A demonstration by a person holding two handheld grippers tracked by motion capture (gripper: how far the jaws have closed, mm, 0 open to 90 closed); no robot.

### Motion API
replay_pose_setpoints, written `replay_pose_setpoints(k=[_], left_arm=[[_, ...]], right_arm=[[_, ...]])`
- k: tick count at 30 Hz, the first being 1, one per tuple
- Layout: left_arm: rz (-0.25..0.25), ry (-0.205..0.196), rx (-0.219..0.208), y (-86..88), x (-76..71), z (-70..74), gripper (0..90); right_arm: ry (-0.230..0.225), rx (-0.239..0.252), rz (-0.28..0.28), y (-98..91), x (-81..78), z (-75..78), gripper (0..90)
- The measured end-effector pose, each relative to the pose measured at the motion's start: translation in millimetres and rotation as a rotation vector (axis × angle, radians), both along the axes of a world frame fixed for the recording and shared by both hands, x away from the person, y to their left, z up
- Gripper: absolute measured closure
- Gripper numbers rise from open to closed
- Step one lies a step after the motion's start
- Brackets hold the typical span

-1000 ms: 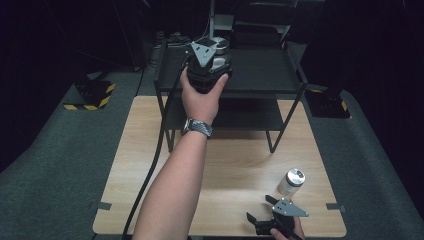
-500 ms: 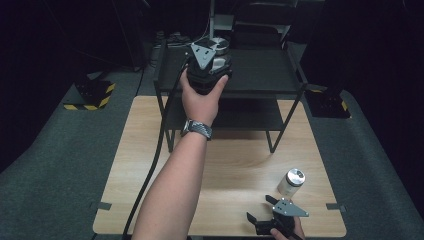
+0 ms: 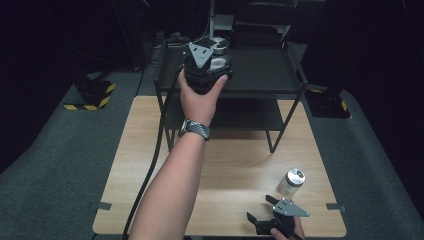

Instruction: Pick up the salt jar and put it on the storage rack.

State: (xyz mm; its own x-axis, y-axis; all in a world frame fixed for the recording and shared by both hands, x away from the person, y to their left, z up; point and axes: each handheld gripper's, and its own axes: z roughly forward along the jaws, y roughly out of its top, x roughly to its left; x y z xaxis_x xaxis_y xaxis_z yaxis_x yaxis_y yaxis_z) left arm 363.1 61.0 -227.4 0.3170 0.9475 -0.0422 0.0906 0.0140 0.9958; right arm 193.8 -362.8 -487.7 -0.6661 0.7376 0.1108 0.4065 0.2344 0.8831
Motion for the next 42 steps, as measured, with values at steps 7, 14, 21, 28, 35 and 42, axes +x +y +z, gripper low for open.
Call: replay_pose_setpoints(k=[7, 14, 21, 28, 35, 42], left_arm=[[-0.059, -0.027, -0.014, 8.8, -6.0, -6.3, 0.5], [-0.086, -0.039, -0.01, 14.3, -16.7, -10.7, 0.5], [-0.091, -0.058, -0.004, 24.5, -33.8, -19.1, 0.5], [-0.111, -0.089, 0.013, 39.3, -56.3, -31.1, 0.5], [-0.126, -0.097, -0.007, 52.4, -69.7, -41.0, 0.5], [-0.124, -0.103, -0.015, 65.6, -88.0, -56.2, 0.5]], right_arm=[[-0.001, -0.001, -0.001, 0.3, -0.3, 0.0, 0.2], [-0.003, -0.002, -0.002, 0.5, -0.6, 0.0, 0.2], [-0.002, -0.003, -0.006, 0.9, -1.0, 0.1, 0.2], [0.002, -0.002, -0.011, 1.0, -0.7, 0.1, 0.2], [0.0, -0.001, -0.016, 1.4, -1.5, -0.2, 0.2], [0.003, 0.0, -0.02, 1.9, -1.7, 0.1, 0.2]])
